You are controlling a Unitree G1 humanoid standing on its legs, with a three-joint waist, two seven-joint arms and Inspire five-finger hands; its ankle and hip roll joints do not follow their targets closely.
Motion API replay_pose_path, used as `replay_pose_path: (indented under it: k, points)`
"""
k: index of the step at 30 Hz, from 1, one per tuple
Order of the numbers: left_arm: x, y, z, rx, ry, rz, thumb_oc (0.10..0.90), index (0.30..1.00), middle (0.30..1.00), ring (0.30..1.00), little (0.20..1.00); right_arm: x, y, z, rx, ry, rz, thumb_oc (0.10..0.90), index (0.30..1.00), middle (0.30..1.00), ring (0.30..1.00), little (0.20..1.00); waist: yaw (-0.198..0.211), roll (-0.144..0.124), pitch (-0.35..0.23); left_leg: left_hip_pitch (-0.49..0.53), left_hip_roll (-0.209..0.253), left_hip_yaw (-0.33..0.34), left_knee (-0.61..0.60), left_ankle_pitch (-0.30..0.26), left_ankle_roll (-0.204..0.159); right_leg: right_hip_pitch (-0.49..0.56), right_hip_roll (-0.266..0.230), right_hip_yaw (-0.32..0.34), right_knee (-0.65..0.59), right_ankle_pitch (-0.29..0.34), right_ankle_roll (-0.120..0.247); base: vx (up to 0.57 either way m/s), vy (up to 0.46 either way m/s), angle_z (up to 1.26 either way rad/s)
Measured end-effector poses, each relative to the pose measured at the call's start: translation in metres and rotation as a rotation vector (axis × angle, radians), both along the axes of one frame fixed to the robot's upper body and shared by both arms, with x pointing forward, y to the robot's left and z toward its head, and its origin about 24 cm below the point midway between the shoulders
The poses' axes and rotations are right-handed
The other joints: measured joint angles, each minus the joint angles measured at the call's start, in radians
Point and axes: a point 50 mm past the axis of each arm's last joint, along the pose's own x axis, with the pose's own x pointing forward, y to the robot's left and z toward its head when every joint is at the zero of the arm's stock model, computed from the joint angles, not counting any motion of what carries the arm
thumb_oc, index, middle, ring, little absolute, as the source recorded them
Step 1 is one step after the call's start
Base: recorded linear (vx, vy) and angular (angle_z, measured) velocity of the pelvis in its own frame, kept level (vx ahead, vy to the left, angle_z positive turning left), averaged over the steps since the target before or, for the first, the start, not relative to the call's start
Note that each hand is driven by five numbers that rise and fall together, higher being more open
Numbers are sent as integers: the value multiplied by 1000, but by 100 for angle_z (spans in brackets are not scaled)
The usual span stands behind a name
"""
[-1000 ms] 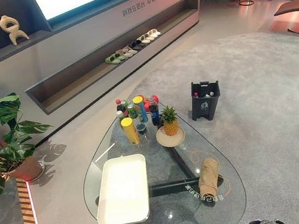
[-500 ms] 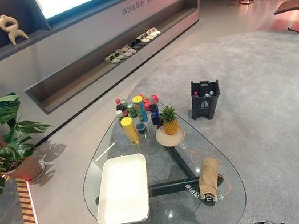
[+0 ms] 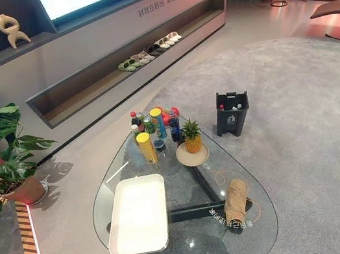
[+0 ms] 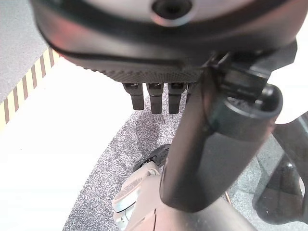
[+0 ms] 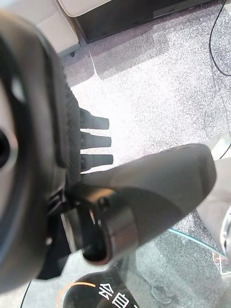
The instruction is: Wipe the table with a cloth and put it in the basket.
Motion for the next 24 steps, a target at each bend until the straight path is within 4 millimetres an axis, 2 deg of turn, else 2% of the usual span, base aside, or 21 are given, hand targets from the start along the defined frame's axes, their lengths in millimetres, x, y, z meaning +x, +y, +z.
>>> replay_pose_path:
  k: [11, 19, 24]
  points:
    - [-1, 5, 1, 11, 1, 5, 800, 900, 900, 900, 900, -2, -1, 0, -4, 9, -6, 800, 900, 900, 900, 900, 0, -15, -10, 0, 0, -1, 0, 3, 4, 0, 0, 0, 0, 2, 3, 0, 0, 0]
    - [-6, 7, 0, 7, -2, 61, 800, 900, 900, 900, 900, -7, -1, -1, -5, 22, -10, 800, 900, 900, 900, 900, 0, -14, -10, -6, 0, -3, 0, 0, 0, -7, 0, 2, 0, -1, -1, 0, 0, 0]
    - [-6, 8, 0, -6, -19, 132, 800, 900, 900, 900, 900, -13, -3, -2, -11, 38, -11, 800, 900, 900, 900, 900, -1, -4, -2, -55, -1, -6, 1, 11, -1, -53, 1, 3, 6, 9, 2, -88, 5, 0]
